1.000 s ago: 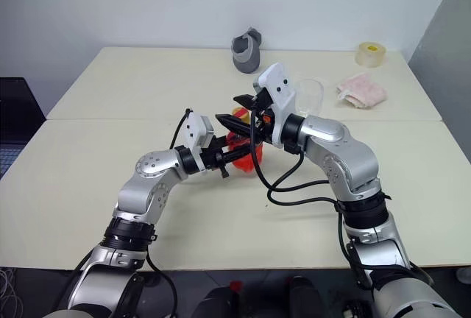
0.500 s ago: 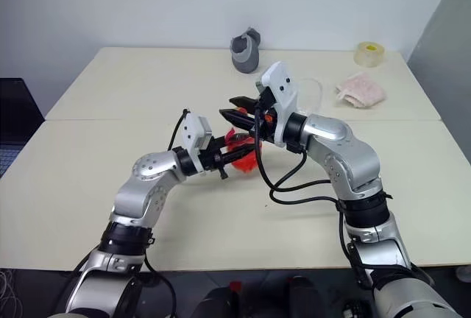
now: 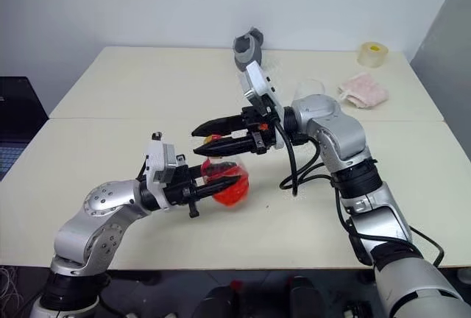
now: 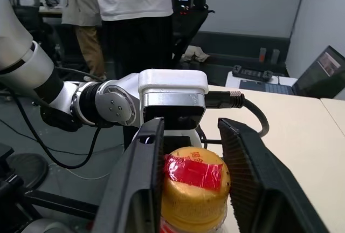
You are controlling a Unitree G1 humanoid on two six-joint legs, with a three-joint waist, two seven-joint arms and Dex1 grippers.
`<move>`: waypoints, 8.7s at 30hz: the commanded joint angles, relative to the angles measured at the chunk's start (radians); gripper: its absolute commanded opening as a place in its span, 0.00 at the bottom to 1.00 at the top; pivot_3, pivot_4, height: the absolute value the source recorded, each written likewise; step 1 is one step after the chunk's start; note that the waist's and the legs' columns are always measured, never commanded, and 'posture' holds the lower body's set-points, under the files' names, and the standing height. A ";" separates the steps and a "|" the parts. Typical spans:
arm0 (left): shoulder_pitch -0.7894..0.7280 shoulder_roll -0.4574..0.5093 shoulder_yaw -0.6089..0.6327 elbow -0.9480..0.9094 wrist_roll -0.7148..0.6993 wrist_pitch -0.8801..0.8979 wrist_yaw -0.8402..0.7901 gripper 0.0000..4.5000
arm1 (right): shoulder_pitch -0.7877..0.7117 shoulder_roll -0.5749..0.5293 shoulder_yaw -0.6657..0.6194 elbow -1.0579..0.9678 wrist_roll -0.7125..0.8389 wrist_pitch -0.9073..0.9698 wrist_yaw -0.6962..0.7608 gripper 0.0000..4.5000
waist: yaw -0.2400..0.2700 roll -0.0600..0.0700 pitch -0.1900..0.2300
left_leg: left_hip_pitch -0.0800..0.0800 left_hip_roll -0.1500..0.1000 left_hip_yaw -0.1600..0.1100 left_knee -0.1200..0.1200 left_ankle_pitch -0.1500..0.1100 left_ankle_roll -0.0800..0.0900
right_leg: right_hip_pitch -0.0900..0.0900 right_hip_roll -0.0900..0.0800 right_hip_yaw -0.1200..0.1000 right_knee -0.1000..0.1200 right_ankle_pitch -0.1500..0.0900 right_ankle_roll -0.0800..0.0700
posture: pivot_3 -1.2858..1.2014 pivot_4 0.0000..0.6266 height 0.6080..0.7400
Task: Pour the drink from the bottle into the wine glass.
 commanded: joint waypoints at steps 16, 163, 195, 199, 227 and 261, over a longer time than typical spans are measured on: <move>-0.201 -0.080 -0.024 0.269 0.141 -0.193 0.041 0.28 | 0.233 -0.049 -0.189 -0.433 0.023 0.262 -0.540 0.98 | 0.014 0.001 0.000 | -0.001 -0.001 0.001 0.000 0.000 0.000 | -0.001 0.000 0.001 0.000 0.000 0.000 | 0.52 0.24 1.00; -0.248 -0.149 -0.058 0.361 0.187 -0.276 0.032 0.28 | 0.260 -0.082 -0.189 -0.380 -0.036 0.163 -0.647 1.00 | 0.008 0.001 0.001 | -0.001 -0.001 0.001 0.000 0.000 -0.001 | -0.001 0.001 0.001 0.000 0.000 0.000 | 0.52 0.24 1.00; -0.260 -0.153 -0.059 0.369 0.191 -0.278 0.023 0.28 | 0.230 0.016 -0.122 -0.393 0.016 0.188 -0.667 1.00 | 0.008 0.001 0.001 | -0.001 -0.001 0.001 0.000 0.000 -0.001 | -0.001 0.001 0.001 0.000 0.000 0.000 | 0.52 0.24 1.00; -0.257 -0.152 -0.056 0.365 0.192 -0.278 0.027 0.28 | 0.222 0.019 -0.118 -0.371 0.000 0.173 -0.657 0.80 | 0.007 0.001 0.001 | -0.001 -0.001 0.001 0.000 0.001 -0.001 | -0.001 0.001 0.001 0.000 0.000 0.000 | 0.52 0.24 1.00; -0.175 -0.145 -0.065 0.249 0.167 -0.220 0.028 0.28 | 0.161 -0.077 -0.239 -0.375 0.099 0.268 -0.605 0.28 | 0.009 0.002 0.001 | -0.001 -0.001 0.001 0.000 0.000 0.000 | -0.001 0.001 0.001 0.000 0.000 0.000 | 0.52 0.24 1.00; -0.156 -0.192 -0.079 0.200 0.154 -0.181 0.113 0.28 | 0.864 0.097 -0.298 -0.392 -0.291 -0.022 -1.160 0.28 | 0.015 0.001 0.001 | 0.000 0.000 0.005 0.000 0.001 -0.001 | 0.001 0.002 0.001 0.000 0.000 0.000 | 0.52 0.24 1.00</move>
